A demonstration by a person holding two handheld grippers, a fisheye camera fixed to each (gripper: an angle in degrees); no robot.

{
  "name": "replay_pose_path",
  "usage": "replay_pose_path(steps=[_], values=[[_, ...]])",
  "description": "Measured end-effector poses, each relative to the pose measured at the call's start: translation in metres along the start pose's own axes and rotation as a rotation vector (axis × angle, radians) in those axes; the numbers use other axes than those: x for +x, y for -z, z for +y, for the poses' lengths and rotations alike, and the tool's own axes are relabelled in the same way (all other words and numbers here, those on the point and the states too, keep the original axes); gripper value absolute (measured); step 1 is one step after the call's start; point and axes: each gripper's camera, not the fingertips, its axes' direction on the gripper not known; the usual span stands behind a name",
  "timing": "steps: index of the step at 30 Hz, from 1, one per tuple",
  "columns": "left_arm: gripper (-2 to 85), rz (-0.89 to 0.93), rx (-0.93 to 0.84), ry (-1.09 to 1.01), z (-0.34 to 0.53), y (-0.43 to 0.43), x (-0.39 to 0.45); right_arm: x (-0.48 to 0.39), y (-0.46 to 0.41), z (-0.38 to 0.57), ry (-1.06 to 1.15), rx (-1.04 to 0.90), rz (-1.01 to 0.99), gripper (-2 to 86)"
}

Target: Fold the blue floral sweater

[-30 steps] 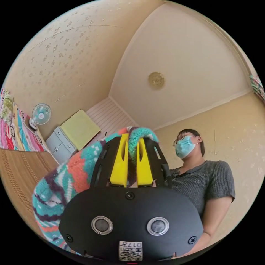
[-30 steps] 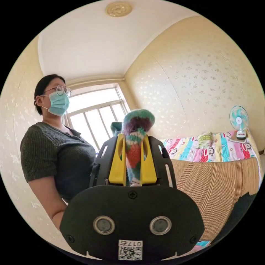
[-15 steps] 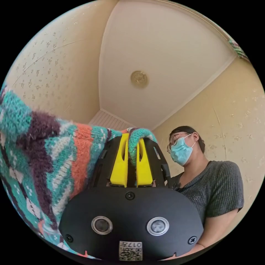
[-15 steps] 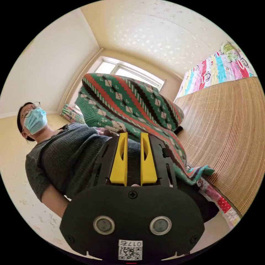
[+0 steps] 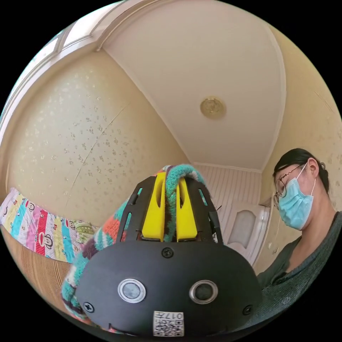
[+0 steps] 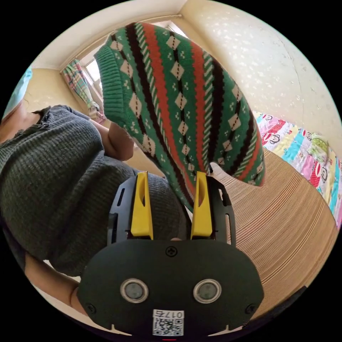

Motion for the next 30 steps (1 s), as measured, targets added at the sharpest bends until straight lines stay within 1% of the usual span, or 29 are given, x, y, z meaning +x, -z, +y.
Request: replay_pose_path(steps=[2,5,6,8,9,12,13,14,16,17,18,19,20,21,22,24,25,27,28,30], values=[[4.4,-0.043,0.008,-0.023,-0.001,-0.011,0.016,-0.014,-0.009,-0.013,0.016,-0.018,-0.021,17.9],[4.4,-0.152,0.031,-0.029,-0.004,-0.030,0.036,-0.038,-0.019,-0.030,0.039,0.008,-0.135,18.7],[4.4,-0.193,0.050,-0.028,-0.006,-0.037,0.042,-0.050,-0.025,-0.036,0.049,-0.007,-0.142,19.0],[4.4,-0.218,0.080,-0.022,-0.008,-0.045,0.047,-0.070,-0.034,-0.044,0.072,-0.072,-0.070,19.0],[4.4,-0.214,0.098,-0.010,-0.009,-0.049,0.049,-0.083,-0.040,-0.048,0.075,-0.103,0.020,17.5],[4.4,-0.197,0.100,0.002,-0.015,-0.057,0.050,-0.101,-0.044,-0.052,0.002,-0.114,0.333,6.5],[4.5,-0.199,0.098,-0.001,-0.016,-0.057,0.050,-0.104,-0.035,-0.052,-0.019,-0.095,0.411,6.0],[4.5,-0.206,0.080,-0.008,-0.019,-0.057,0.047,-0.103,-0.028,-0.052,-0.041,-0.087,0.444,5.9],[4.5,-0.207,0.026,-0.002,-0.027,-0.055,0.035,-0.091,0.011,-0.049,-0.208,-0.015,0.583,5.7],[4.5,-0.203,-0.037,-0.001,-0.033,-0.054,0.023,-0.087,0.023,-0.047,-0.255,0.015,0.612,5.7],[4.5,-0.198,-0.130,-0.016,-0.038,-0.053,0.010,-0.082,0.051,-0.041,-0.355,0.098,0.663,5.6],[4.5,-0.192,-0.185,-0.028,-0.040,-0.052,0.004,-0.079,0.080,-0.034,-0.467,0.198,0.700,5.4],[4.5,-0.178,-0.304,-0.049,-0.041,-0.050,-0.011,-0.078,0.096,-0.029,-0.531,0.259,0.719,5.3],[4.6,-0.154,-0.418,-0.041,-0.038,-0.046,-0.028,-0.083,0.125,-0.017,-0.633,0.413,0.738,5.2],[4.6,-0.140,-0.464,-0.028,-0.036,-0.043,-0.036,-0.090,0.150,-0.004,-0.685,0.581,0.707,5.0],[4.5,-0.093,-0.623,0.012,-0.024,-0.029,-0.057,-0.100,0.174,0.006,-0.750,0.732,0.666,4.9],[4.5,-0.094,-0.674,0.009,-0.020,-0.028,-0.058,-0.114,0.184,0.005,-0.760,0.792,0.715,4.8],[4.5,-0.073,-0.820,-0.033,-0.008,-0.027,-0.053,-0.138,0.195,-0.007,-0.717,0.830,0.827,4.7],[4.5,-0.051,-0.839,-0.049,-0.007,-0.028,-0.051,-0.152,0.202,-0.016,-0.694,0.852,0.886,4.7],[4.6,0.066,-0.906,-0.072,-0.010,-0.038,-0.047,-0.170,0.214,-0.030,-0.634,0.898,0.957,4.7]])
